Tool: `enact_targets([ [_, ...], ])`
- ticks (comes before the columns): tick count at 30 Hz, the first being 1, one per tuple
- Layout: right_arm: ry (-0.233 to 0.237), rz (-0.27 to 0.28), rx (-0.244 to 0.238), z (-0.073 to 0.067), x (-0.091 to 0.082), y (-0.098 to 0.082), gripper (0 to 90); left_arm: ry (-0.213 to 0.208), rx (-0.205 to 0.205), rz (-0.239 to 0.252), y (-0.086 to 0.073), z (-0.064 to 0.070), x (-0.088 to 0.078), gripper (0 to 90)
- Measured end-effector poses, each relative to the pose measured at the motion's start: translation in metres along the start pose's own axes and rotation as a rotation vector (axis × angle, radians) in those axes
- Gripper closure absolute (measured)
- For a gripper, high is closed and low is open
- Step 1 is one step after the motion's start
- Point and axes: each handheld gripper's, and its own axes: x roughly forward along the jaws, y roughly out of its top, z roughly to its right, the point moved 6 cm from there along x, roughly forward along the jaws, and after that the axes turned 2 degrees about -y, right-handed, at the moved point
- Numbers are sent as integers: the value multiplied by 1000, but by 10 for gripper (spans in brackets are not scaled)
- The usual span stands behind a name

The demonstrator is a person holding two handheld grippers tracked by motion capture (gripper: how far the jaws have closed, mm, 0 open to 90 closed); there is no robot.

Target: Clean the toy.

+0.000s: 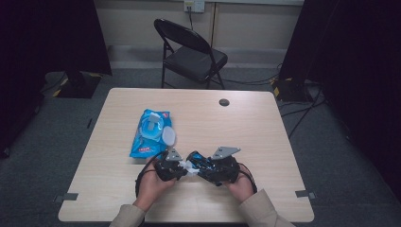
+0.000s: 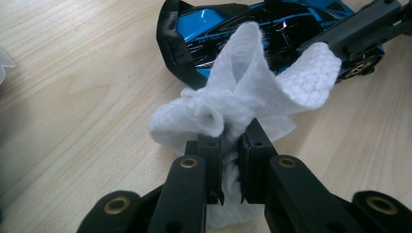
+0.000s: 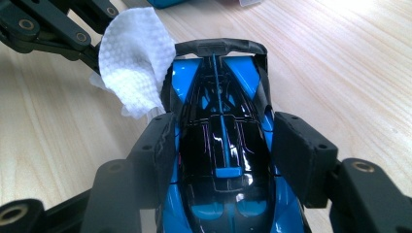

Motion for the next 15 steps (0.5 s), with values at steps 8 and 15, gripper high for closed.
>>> enact_targets([
  [8,0,-1,10,0,1,0,427,-17,13,-7,3,9,3,827],
  [15,3,4,7,0,0,-1,428,-8,21,-15,4,11,4,828],
])
